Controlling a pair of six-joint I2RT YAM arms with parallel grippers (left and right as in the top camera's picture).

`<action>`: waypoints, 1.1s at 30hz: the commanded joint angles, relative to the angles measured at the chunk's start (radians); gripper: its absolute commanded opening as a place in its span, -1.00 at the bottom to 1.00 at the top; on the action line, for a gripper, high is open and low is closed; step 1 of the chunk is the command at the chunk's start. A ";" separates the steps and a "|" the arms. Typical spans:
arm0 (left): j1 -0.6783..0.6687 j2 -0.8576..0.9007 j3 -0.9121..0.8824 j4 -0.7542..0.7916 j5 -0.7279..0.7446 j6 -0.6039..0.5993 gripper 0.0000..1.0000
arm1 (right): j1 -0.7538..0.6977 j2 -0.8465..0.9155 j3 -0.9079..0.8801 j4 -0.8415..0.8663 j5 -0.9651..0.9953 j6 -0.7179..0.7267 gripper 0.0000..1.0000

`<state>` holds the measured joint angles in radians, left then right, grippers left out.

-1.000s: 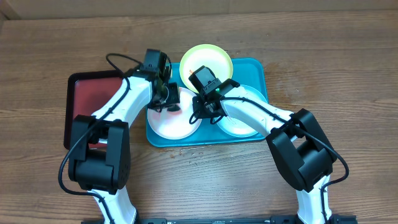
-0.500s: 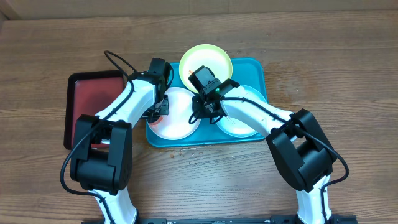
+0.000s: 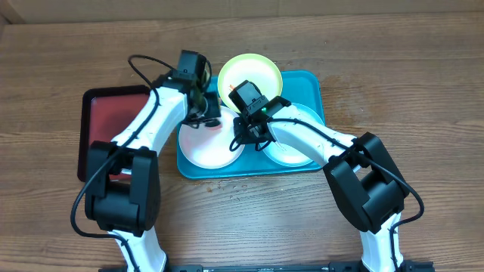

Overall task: Clean dirty plates on tray and stack at the side
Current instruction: 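Scrub the white plate with the sponge while the right gripper holds it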

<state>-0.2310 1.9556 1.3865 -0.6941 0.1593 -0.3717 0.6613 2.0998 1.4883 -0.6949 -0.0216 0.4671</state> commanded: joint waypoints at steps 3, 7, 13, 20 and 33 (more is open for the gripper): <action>-0.017 0.008 -0.091 0.024 0.072 -0.036 -0.92 | -0.004 0.005 0.005 0.001 0.013 0.001 -0.71; -0.016 0.008 -0.132 0.011 -0.059 -0.035 -0.92 | -0.004 0.005 0.005 0.001 0.013 0.001 -0.71; -0.016 0.008 -0.143 -0.075 -0.350 -0.017 -0.92 | -0.004 0.005 0.005 -0.003 0.013 0.001 -0.71; -0.016 0.008 -0.078 -0.215 -0.612 -0.018 -0.92 | -0.004 0.005 0.005 -0.003 0.013 0.001 -0.71; 0.010 -0.037 0.209 -0.481 -0.569 -0.212 -0.92 | -0.004 0.005 0.005 0.006 0.013 0.001 -0.74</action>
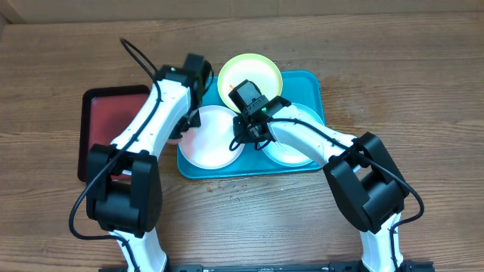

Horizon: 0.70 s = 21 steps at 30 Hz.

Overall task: Clean dirty plates on tray and stack at the side
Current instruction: 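Scrub the white plate with the sponge while the right gripper holds it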

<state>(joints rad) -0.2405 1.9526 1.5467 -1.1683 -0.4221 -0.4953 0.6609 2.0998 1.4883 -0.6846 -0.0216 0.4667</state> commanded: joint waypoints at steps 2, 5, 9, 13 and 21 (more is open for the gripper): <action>0.035 -0.055 0.048 0.026 0.148 -0.083 -0.91 | -0.004 0.005 0.005 -0.006 0.013 0.001 -0.74; 0.046 -0.054 0.041 0.101 0.405 0.013 -0.92 | -0.004 0.005 0.005 0.000 0.013 0.001 -0.74; 0.032 -0.027 -0.003 0.181 0.591 0.061 -0.92 | -0.004 0.005 0.005 0.002 0.013 0.001 -0.74; -0.006 0.018 -0.061 0.227 0.618 0.061 -0.91 | -0.004 0.005 0.005 -0.002 0.013 0.001 -0.74; -0.036 0.088 -0.121 0.283 0.616 0.063 -0.92 | -0.004 0.005 0.005 0.000 0.014 0.000 -0.74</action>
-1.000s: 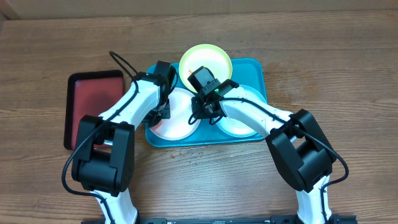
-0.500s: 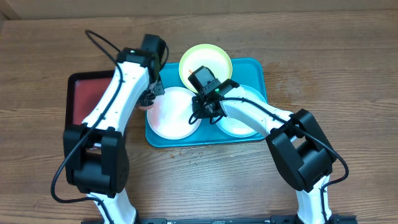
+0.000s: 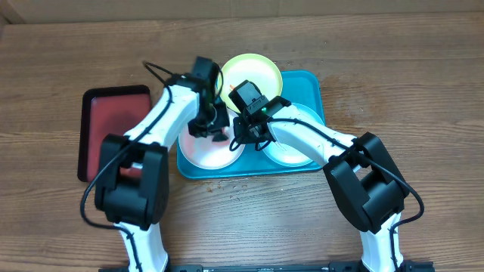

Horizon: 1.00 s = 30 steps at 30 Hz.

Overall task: Clean dirty plates on tray and stack at the side
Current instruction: 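Scrub the white plate with the sponge while the right gripper holds it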

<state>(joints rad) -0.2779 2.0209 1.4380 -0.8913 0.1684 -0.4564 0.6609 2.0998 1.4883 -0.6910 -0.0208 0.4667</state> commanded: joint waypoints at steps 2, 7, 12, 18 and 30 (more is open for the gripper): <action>0.002 0.021 -0.018 0.004 0.002 0.027 -0.92 | -0.004 0.005 0.005 0.008 0.013 -0.002 -0.74; 0.002 0.021 -0.022 -0.054 -0.185 0.047 -0.92 | -0.004 0.005 0.005 0.007 0.013 -0.002 -0.74; 0.002 0.020 -0.021 -0.169 -0.431 0.067 -0.91 | -0.004 0.005 0.005 0.005 0.013 -0.002 -0.74; 0.003 0.020 -0.021 -0.105 -0.597 0.060 -0.92 | -0.004 0.005 0.005 0.006 0.013 -0.002 -0.74; -0.001 0.020 -0.022 0.199 -0.051 0.069 -0.92 | -0.004 0.005 0.005 0.001 0.013 -0.002 -0.74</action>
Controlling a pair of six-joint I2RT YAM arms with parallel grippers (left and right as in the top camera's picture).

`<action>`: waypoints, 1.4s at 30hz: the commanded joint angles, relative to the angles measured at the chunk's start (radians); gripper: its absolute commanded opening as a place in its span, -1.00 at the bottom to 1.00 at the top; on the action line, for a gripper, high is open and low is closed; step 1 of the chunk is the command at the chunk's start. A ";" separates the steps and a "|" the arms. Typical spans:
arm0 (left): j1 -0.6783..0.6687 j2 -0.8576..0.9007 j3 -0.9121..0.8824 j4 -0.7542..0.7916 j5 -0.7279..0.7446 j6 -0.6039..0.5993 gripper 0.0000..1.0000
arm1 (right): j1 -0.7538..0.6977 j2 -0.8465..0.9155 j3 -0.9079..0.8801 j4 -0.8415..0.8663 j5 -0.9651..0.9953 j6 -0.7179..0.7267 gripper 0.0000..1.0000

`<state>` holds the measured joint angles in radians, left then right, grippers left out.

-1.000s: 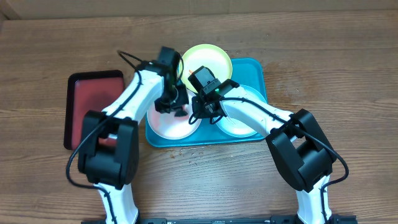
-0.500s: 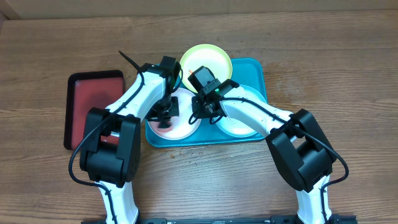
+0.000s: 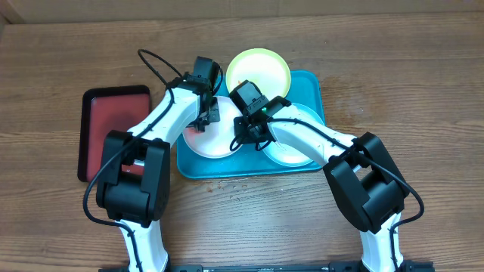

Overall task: Clean dirty plates on tray and stack at the side
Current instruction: 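Scrub the white plate with the sponge while the right gripper holds it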

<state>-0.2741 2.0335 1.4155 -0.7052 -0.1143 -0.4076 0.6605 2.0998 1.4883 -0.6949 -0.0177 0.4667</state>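
Observation:
A blue tray (image 3: 318,91) holds two white plates and part of a yellow-green one. My left gripper (image 3: 203,121) is down on the left white plate (image 3: 215,143), its far left part, and looks shut on a small reddish sponge (image 3: 193,128) that barely shows. My right gripper (image 3: 242,138) sits at that plate's right rim and appears shut on it. The yellow-green plate (image 3: 261,69), with a few orange specks, overhangs the tray's far edge. The right arm partly covers the other white plate (image 3: 291,155).
A dark-rimmed red tray (image 3: 113,132) lies on the wooden table left of the blue tray. The left arm's cable loops above the space between the two trays. A cardboard wall runs along the table's far edge.
My left gripper has shifted a little left and farther back on the left white plate. The yellow-green plate sits slightly farther back and to the right. The right arm has not moved.
My left gripper was first over the far part of the left white plate. Then it was at the plate's left rim by the tray edge, then over its middle, and now at its far left. The right gripper stayed at the plate's right rim throughout.

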 commanded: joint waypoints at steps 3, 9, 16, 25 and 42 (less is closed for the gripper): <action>-0.007 0.008 0.001 0.005 0.297 0.034 -0.92 | -0.003 0.005 0.005 0.006 0.010 -0.002 -0.74; -0.008 0.008 0.001 -0.054 0.426 0.218 -0.92 | -0.003 0.005 0.005 0.006 0.010 -0.002 -0.74; -0.003 0.008 0.001 -0.216 0.269 0.251 -0.92 | -0.003 0.005 0.005 0.005 0.010 -0.002 -0.74; 0.000 0.008 0.001 -0.335 -0.276 0.173 -0.92 | -0.003 0.005 0.005 0.005 0.010 -0.002 -0.74; 0.103 -0.050 0.351 -0.562 -0.298 -0.158 -0.92 | -0.003 0.005 0.005 0.018 0.009 -0.002 -0.78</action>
<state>-0.2245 2.0319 1.6817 -1.2472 -0.5053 -0.5014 0.6617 2.0998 1.4883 -0.6819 -0.0261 0.4667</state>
